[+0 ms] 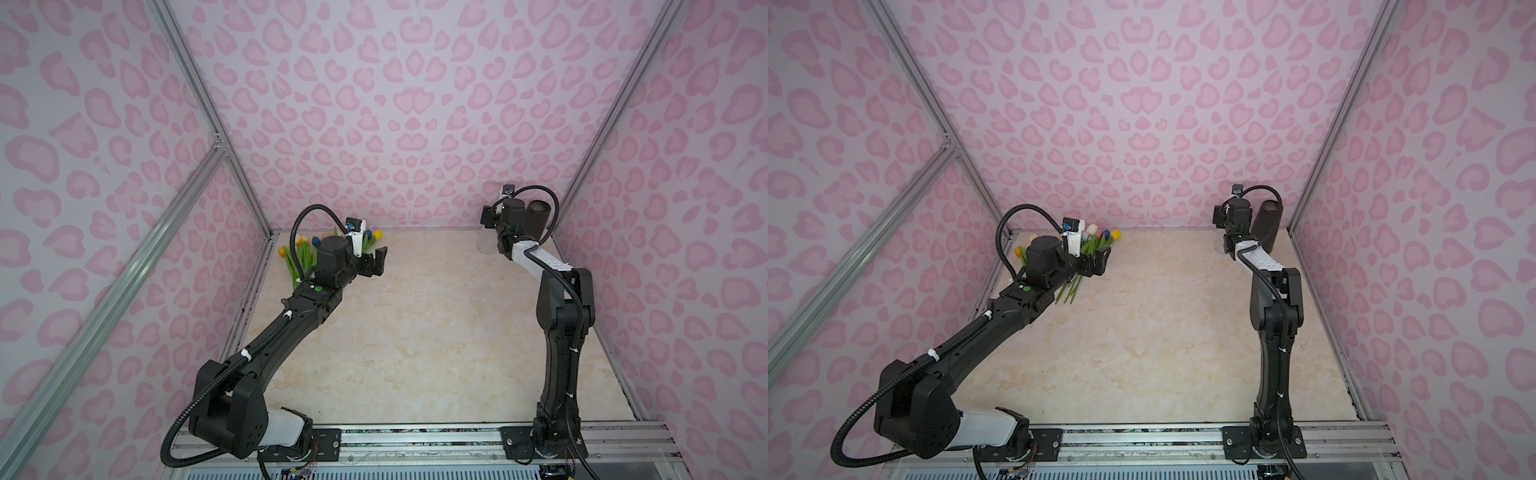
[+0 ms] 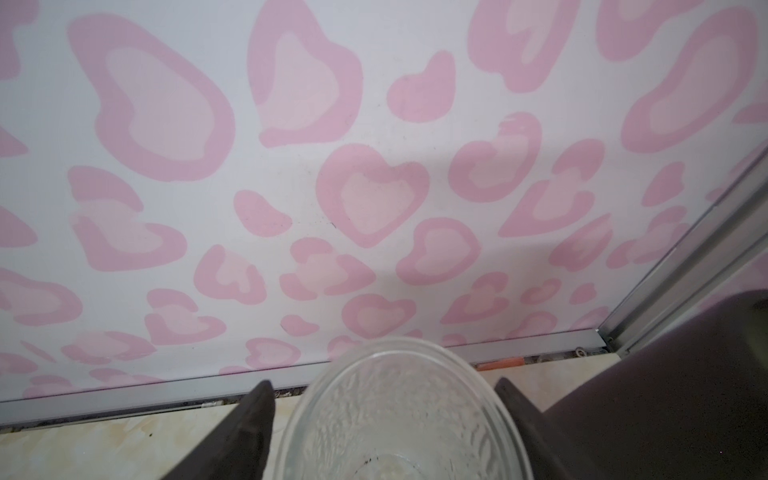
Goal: Arrange the flowers into the vase
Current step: 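Grasp the clear glass vase rim with the right gripper while the left moves over tulips, then carry the glass vase with the right gripper toward the tulips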
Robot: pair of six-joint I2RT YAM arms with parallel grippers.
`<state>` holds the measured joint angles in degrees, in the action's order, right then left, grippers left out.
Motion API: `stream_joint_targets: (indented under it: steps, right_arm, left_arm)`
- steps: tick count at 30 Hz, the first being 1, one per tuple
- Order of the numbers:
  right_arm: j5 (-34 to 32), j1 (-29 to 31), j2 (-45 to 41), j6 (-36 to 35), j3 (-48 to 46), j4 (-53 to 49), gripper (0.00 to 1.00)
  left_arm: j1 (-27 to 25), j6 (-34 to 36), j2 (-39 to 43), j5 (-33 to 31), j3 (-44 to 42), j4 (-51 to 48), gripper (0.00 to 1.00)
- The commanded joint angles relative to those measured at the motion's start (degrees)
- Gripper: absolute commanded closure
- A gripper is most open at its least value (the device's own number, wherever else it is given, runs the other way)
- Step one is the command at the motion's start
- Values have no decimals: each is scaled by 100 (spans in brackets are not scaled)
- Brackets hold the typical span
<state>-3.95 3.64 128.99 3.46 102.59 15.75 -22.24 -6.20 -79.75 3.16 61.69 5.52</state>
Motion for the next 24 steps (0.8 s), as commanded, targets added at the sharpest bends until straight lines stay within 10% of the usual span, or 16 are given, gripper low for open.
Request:
stream_joint_targets:
  steps: [1,24]
  right_arm:
    - [197,-13,186,18,19,389,17]
    - [1113,11,-135,-188,-841,1563,53]
  left_arm:
    - [6,-46,95,-85,-55,-44,3]
    - [8,-94,558,-790,-556,-12,3]
